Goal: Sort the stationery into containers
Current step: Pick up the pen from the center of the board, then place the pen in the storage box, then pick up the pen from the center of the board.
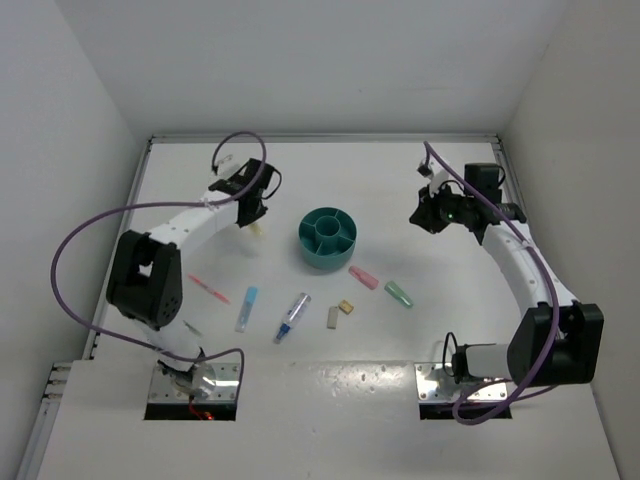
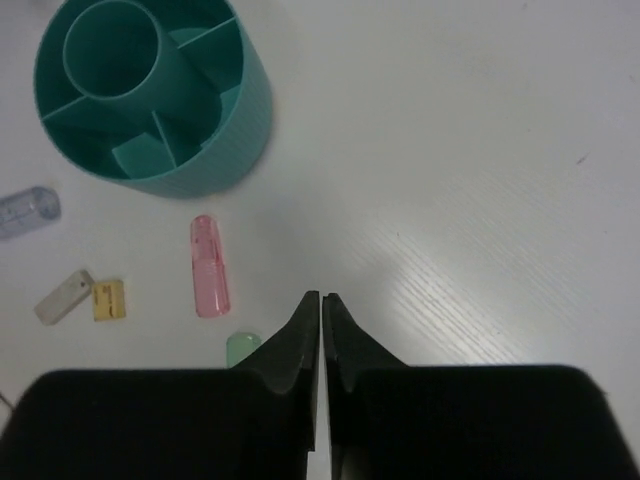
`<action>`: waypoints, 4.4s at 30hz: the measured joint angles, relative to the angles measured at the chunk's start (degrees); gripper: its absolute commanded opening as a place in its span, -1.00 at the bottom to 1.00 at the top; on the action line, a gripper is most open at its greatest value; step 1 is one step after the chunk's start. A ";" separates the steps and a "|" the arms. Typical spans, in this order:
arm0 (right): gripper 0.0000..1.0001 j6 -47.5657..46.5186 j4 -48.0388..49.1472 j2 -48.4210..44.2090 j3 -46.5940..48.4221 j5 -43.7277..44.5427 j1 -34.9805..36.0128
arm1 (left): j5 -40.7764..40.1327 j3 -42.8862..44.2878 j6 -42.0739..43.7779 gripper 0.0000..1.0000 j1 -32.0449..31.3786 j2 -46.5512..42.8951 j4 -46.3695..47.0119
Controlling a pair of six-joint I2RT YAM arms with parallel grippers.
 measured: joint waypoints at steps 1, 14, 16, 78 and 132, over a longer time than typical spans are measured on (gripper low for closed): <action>-1.00 -1.31 -0.39 0.31 0.00 -1.16 0.00 | 0.33 -0.17 4.59 -1.00 -1.90 -2.12 3.28; -0.60 -25.55 -11.10 4.79 -0.98 -20.06 0.02 | 21.55 -15.08 36.46 -1.00 -8.81 -13.09 48.96; -0.60 -28.30 -11.98 4.79 -2.03 -21.35 0.02 | 23.54 -15.02 38.12 -1.00 -8.96 -10.93 52.98; -0.46 -36.70 -14.73 6.03 -2.93 -23.19 0.00 | 32.52 -21.81 35.89 0.04 -10.69 2.47 75.36; -0.33 -36.68 -22.21 10.12 3.39 -22.36 -0.02 | 5.07 -40.65 4.37 -0.20 -16.31 -21.75 13.90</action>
